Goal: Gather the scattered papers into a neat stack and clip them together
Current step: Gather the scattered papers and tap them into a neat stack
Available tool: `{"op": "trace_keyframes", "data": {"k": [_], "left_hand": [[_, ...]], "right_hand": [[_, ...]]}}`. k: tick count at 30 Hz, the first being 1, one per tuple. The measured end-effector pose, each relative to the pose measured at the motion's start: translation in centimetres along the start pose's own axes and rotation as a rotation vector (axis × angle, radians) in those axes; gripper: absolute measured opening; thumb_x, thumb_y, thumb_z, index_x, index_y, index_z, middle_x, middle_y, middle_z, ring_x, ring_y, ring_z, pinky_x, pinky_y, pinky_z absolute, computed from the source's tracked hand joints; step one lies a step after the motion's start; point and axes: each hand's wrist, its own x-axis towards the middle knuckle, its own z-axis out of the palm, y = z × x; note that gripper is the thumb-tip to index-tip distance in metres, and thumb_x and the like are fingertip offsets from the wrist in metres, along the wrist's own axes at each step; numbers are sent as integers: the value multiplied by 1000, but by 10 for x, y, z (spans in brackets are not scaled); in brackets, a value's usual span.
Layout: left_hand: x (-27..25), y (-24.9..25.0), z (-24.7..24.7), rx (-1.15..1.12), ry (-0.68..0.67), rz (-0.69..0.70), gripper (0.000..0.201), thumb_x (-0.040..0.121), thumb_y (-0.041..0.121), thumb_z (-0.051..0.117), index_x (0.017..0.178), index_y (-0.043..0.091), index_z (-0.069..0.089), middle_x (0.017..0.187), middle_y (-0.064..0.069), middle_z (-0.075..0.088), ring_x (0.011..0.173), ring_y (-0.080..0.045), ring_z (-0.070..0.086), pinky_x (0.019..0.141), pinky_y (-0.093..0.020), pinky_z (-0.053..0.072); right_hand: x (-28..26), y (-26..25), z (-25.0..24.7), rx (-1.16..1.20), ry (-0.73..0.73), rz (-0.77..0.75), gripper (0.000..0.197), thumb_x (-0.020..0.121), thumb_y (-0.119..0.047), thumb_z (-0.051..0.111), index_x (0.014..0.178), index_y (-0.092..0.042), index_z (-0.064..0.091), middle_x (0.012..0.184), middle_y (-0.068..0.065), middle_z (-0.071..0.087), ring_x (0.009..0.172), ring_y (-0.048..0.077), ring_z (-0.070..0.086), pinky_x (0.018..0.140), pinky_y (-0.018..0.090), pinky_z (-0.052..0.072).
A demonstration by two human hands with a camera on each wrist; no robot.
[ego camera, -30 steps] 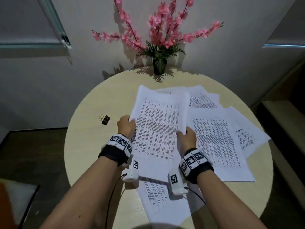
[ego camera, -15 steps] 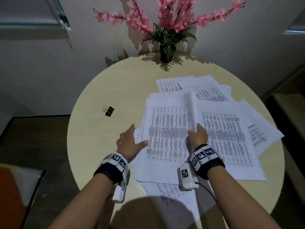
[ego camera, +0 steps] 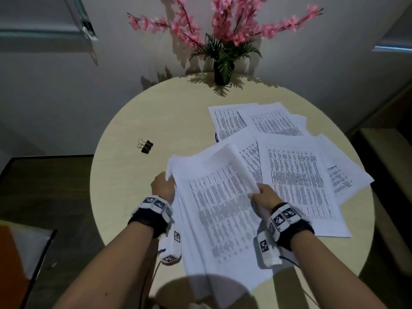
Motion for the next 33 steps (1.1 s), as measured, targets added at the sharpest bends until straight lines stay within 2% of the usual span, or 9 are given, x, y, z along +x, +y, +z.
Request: {"op": "trace_keyframes", "data": {"k": [3,7,10,14,18,21,25,28,33], "left_hand": [[8,3,-16,-278,71,-289,70,95,46,32,141,-5,19,145,-25,35,131,-38,39,102,-42,34],[-14,-9,-15,-218,-98,-340,80,89,35,53,143,-4,10,148,-24,31,132,-39,38,105,-46,37],[-23,-15,-12,-10,-102,-242,53,90,7,48,135,-8,25,140,-26,40,124,-39,45,97,-41,42],[-20,-14,-28,91,74,-204,45,90,2,48,131,-7,32,131,-31,48,117,-44,51,89,-44,45],[-13,-11,-41,175,171,-203,66,84,3,57,138,-3,21,141,-29,32,130,-42,34,102,-49,35],[-11,12,-27,267,186,-77,65,82,7,59,138,3,27,144,-22,24,133,-36,26,107,-47,28],[-23,59,21,250,-25,156,16,84,2,47,83,-3,61,96,-24,59,91,-43,57,75,-39,46],[-37,75,66,353,-227,26,19,85,9,51,68,0,49,82,-20,55,82,-34,59,67,-33,44],[-36,94,124,325,-271,-102,33,83,4,54,54,3,40,56,-7,40,48,-18,39,44,-23,30]], "right_hand": [[5,0,23,-46,51,-49,5,91,-7,48,96,-5,50,69,8,50,54,18,49,43,21,41],[9,-2,65,-51,-4,-104,43,88,-13,49,129,-12,36,118,10,46,107,25,51,80,38,50],[-2,-14,92,-319,-2,-163,67,92,-16,44,147,-16,6,151,9,22,138,32,25,112,51,27],[2,-20,81,-274,-52,-212,63,93,-14,42,147,-11,10,151,13,23,141,33,21,115,51,23],[18,-15,20,-113,183,-216,58,87,-4,50,141,-5,29,120,11,45,123,28,43,110,42,33],[30,-2,-42,-172,323,-95,51,86,-3,54,134,0,38,133,21,49,125,35,46,103,40,38],[47,20,-105,-279,407,60,49,82,-9,60,127,3,45,130,24,51,125,38,44,101,42,39],[53,31,-134,-390,456,175,48,74,-22,68,113,1,52,118,26,52,124,39,44,99,45,39],[62,40,-147,-355,498,362,95,63,-42,80,132,5,34,143,24,29,133,38,25,105,53,31]]}}
